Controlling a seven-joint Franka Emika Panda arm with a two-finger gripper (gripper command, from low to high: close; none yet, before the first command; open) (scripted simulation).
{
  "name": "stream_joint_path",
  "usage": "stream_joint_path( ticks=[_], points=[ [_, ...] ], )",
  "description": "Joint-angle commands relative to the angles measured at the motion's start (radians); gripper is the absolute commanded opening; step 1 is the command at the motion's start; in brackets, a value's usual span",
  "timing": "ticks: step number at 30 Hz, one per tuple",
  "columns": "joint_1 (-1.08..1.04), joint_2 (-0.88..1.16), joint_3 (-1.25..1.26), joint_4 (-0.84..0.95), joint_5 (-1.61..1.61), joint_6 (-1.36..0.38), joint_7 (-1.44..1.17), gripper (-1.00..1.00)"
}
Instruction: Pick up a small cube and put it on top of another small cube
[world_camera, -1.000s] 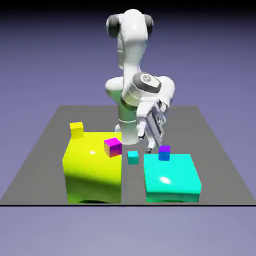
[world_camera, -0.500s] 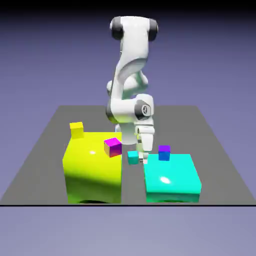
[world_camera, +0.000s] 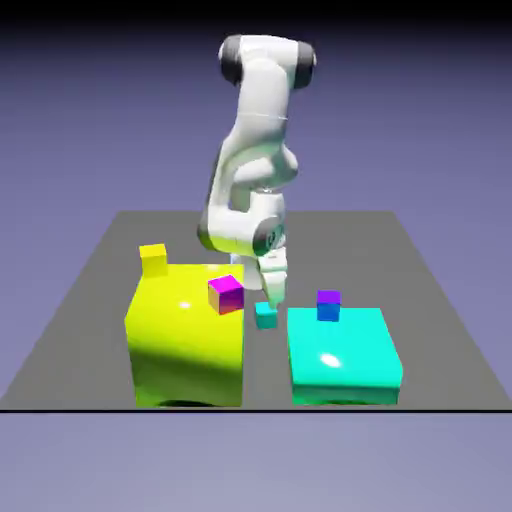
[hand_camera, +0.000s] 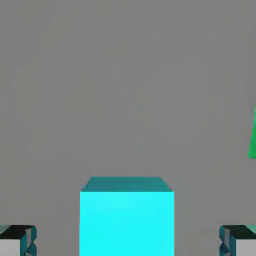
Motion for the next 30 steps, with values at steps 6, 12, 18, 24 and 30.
stream_joint_path(
  ticks=[6, 12, 18, 24, 30],
  points=[
    [-0.181, 0.028, 0.126, -0.034, 0.202, -0.067, -0.261, 0.0],
    [-0.362, 0.057, 0.252, -0.067, 0.405, -0.133, -0.522, 0.0],
    [-0.543, 0.085, 0.378, -0.101, 0.607, -0.2, -0.782, 0.0],
    [-0.536, 0.084, 0.373, -0.1, 0.599, -0.197, -0.772, -1.0],
    [-0.355, 0.056, 0.247, -0.066, 0.397, -0.131, -0.511, -1.0]
  ],
)
